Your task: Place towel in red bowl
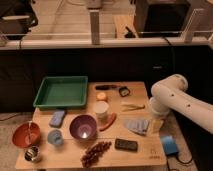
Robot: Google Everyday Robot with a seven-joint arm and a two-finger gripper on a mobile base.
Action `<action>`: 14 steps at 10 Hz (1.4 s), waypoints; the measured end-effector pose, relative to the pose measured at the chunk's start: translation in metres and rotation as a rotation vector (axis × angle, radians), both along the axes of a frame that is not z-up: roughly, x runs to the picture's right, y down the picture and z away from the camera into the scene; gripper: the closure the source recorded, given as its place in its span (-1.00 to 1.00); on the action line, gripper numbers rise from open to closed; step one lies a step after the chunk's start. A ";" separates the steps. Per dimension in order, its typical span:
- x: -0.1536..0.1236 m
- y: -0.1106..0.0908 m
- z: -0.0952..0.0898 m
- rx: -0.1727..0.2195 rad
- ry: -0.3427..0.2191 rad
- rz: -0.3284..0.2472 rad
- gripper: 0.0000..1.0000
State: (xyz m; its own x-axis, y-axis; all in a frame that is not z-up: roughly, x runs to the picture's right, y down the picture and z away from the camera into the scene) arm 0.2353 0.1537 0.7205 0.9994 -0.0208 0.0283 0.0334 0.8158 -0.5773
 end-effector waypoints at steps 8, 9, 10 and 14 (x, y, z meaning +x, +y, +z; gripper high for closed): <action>-0.035 0.044 0.051 -0.036 -0.083 -0.032 -0.60; -0.040 0.049 0.058 -0.038 -0.094 -0.038 -0.60; -0.041 0.050 0.060 -0.038 -0.098 -0.038 -0.60; -0.045 0.055 0.076 -0.032 -0.122 -0.040 -0.60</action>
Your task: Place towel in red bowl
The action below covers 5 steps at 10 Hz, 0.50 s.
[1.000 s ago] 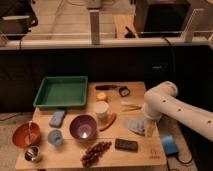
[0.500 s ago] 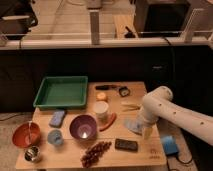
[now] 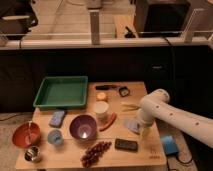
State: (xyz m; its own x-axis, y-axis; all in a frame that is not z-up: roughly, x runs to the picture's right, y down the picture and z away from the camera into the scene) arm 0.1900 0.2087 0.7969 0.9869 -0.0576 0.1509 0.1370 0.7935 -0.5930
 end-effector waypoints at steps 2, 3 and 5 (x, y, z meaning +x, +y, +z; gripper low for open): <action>-0.002 0.001 0.007 0.003 -0.010 -0.004 -0.60; -0.001 0.001 0.010 0.004 -0.013 -0.003 -0.60; -0.002 0.002 0.016 0.003 -0.020 -0.004 -0.60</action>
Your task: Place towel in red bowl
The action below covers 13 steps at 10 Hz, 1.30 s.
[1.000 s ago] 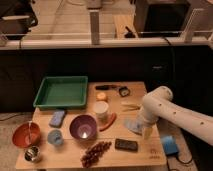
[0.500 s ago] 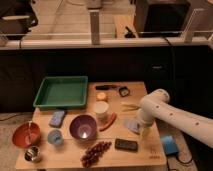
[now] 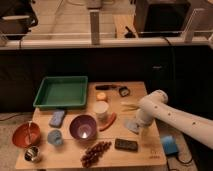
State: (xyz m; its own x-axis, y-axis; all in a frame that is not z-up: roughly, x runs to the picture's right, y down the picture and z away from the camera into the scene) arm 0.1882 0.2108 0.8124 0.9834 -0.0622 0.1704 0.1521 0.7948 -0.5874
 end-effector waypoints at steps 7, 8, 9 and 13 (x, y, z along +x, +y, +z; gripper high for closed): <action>-0.003 0.004 0.017 -0.003 -0.018 -0.009 -0.42; -0.003 0.004 0.017 -0.004 -0.017 -0.008 -0.26; -0.003 0.005 0.019 -0.004 -0.016 -0.006 -0.06; -0.006 0.005 0.024 -0.008 -0.019 -0.005 0.55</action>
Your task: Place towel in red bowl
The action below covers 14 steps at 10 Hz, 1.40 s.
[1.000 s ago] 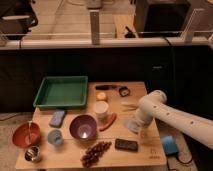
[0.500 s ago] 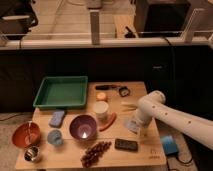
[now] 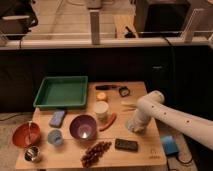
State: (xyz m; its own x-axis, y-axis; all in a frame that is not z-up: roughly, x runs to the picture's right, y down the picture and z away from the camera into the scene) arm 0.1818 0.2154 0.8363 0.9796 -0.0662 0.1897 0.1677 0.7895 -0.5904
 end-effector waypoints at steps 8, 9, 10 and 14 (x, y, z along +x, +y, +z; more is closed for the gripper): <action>-0.018 -0.028 -0.032 0.061 -0.011 -0.037 0.93; -0.024 -0.031 -0.034 0.076 -0.016 -0.045 0.93; -0.029 -0.036 -0.038 0.087 -0.021 -0.048 0.93; -0.042 -0.054 -0.056 0.128 -0.033 -0.075 0.93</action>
State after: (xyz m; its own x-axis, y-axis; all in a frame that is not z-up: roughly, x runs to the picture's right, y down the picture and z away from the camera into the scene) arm 0.1401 0.1617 0.7805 0.9644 -0.1643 0.2070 0.2464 0.8425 -0.4790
